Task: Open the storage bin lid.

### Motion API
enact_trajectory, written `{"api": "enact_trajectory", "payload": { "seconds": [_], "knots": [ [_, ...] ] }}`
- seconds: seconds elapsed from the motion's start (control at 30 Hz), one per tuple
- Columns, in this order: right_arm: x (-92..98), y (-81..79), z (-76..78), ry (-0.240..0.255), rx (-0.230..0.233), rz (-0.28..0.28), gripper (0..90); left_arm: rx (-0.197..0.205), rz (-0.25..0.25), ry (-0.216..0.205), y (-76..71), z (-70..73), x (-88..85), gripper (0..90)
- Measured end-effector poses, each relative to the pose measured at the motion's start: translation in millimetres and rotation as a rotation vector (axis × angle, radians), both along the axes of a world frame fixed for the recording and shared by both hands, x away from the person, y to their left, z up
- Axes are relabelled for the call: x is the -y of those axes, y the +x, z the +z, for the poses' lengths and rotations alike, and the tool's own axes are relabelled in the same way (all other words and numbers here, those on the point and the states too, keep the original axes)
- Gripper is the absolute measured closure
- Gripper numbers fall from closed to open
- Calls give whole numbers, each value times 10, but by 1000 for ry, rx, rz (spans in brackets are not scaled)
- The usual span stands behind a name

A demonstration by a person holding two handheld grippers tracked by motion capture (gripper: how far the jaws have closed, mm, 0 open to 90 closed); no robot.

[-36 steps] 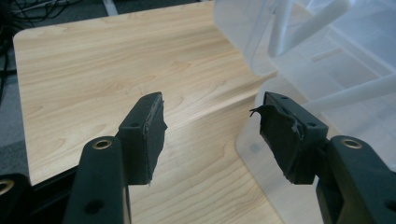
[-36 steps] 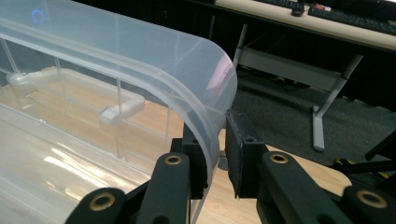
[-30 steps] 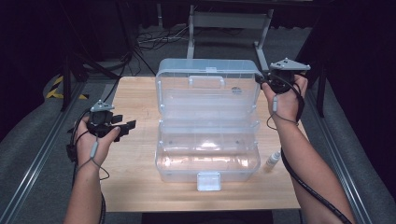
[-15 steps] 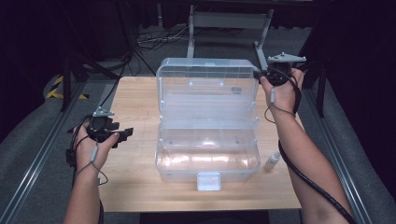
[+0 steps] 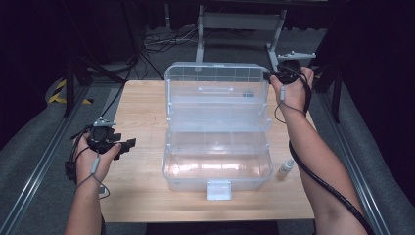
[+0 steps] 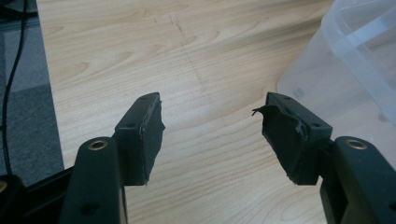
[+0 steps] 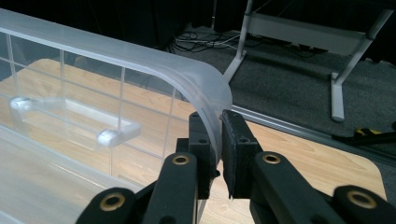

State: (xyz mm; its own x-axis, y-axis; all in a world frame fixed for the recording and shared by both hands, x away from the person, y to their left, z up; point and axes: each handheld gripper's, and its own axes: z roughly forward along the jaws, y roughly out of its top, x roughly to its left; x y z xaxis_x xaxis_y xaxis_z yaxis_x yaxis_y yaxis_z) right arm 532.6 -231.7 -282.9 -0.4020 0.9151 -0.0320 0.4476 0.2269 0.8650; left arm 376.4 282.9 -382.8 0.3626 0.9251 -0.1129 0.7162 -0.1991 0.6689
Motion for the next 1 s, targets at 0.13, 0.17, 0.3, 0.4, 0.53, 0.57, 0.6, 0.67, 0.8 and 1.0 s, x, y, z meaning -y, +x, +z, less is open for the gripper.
{"api": "enact_trajectory", "payload": {
  "seconds": [0.13, 0.17, 0.3, 0.4, 0.53, 0.57, 0.6, 0.67, 0.8, 1.0],
  "knots": [
    [-5, 71, -19, 3, -20, -5, 840, -13, -1, 1, -4, -37, -7, 389],
    [-7, 88, -23, 4, -26, -6, 841, -18, 4, -2, -8, -50, -9, 389],
    [-17, 164, -44, 1, -49, -12, 843, -30, 7, 2, -14, -86, -39, 389],
    [-21, 196, -55, 3, -59, -15, 844, -40, 9, 0, -20, -96, -57, 389],
    [-21, 252, -79, 7, -77, -16, 846, -47, 13, -6, -17, -108, -71, 389],
    [-25, 260, -82, 10, -82, -19, 846, -48, 7, -5, -13, -111, -72, 389],
    [-25, 274, -88, 9, -87, -20, 847, -52, 2, -11, -8, -117, -71, 389],
    [-27, 308, -104, 11, -98, -23, 847, -57, -4, -24, 4, -130, -65, 388],
    [-25, 364, -140, 17, -114, -24, 849, -64, -5, -20, 34, -154, -61, 388],
    [-31, 441, -186, 19, -133, -25, 852, -81, -12, -16, 75, -197, -73, 388]
  ]
}}
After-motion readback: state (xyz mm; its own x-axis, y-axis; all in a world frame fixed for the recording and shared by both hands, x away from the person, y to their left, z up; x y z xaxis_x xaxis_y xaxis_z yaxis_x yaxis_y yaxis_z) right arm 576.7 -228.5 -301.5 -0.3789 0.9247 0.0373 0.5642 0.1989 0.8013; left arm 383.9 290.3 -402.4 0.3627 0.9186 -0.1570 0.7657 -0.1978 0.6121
